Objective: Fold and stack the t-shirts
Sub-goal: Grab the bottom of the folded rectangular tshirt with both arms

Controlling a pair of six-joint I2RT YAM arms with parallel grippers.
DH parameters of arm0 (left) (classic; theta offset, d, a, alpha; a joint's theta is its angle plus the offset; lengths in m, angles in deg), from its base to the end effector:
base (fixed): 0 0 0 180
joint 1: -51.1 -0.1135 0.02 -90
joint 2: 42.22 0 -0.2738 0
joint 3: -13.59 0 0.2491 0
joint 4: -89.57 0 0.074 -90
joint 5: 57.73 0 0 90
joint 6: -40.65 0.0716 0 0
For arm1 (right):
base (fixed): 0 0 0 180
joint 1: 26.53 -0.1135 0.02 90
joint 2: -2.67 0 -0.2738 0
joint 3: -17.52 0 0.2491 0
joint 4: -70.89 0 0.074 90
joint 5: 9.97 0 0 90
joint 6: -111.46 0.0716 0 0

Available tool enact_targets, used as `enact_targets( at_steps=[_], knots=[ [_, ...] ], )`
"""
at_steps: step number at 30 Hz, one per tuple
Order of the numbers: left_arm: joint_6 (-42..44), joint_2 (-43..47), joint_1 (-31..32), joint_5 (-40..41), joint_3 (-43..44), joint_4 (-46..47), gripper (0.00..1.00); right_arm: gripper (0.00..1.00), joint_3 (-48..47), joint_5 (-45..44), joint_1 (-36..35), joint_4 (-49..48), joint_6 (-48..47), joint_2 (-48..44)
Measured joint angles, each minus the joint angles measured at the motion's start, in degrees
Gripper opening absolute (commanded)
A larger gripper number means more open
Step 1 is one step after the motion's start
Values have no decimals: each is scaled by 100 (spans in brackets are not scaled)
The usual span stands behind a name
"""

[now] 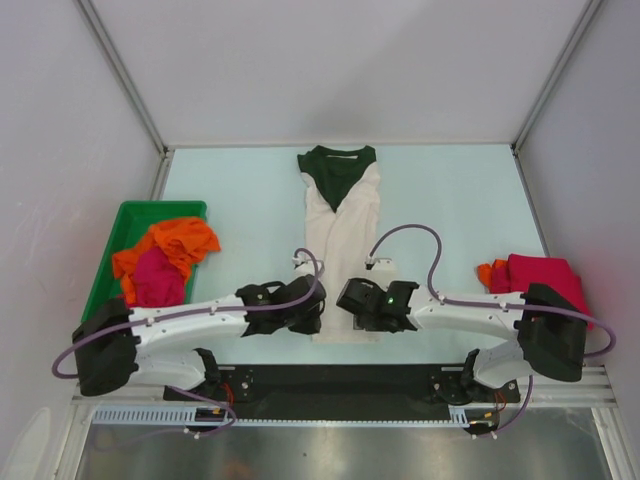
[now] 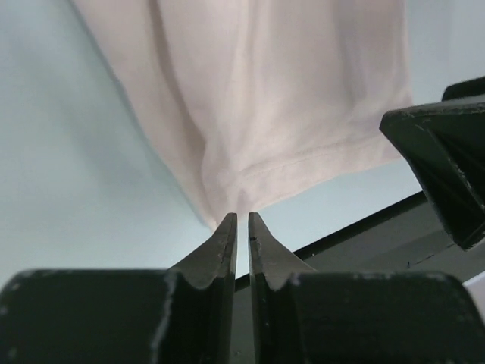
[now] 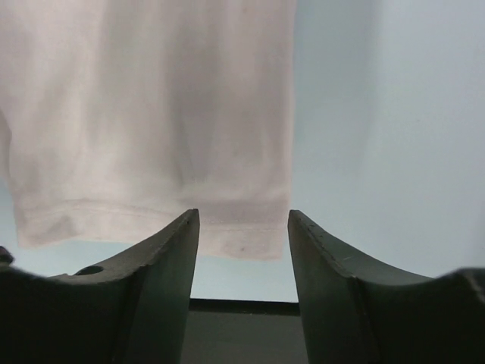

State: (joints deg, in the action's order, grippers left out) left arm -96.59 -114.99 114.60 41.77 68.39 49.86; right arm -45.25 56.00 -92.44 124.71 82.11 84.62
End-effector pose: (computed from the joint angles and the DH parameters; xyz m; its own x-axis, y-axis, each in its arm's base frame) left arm 0.1235 -0.2213 0.1759 -0.8751 0.1324 -0.4654 0.2957 0.9077 -0.2978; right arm 0.1318 0.2233 0.1695 -0.8757 -0.0082 -0.4827 -0.0446 0.9970 0.0640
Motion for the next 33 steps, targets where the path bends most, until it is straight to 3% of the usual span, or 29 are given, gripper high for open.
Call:
enact_targets(
  at_steps=[5,11,22,28,33],
  knots=[
    [-409,719,105,264,-520,-269,20,57,111,-107,-184,133,262,-219],
    [-809,817,221,289,-1290,-348,30,57,664,-42,-304,120,588,-267],
    [-1043,1403,275,573,-1467,-170,43,56,704,-11,-304,-133,682,-37],
    [-1075,1569,278,782,-1423,-175,42,54,662,-4,-304,-142,682,35],
    [-1064,1178,278,811,-1296,-20,37,52,649,9,-302,-160,684,61]
  ],
)
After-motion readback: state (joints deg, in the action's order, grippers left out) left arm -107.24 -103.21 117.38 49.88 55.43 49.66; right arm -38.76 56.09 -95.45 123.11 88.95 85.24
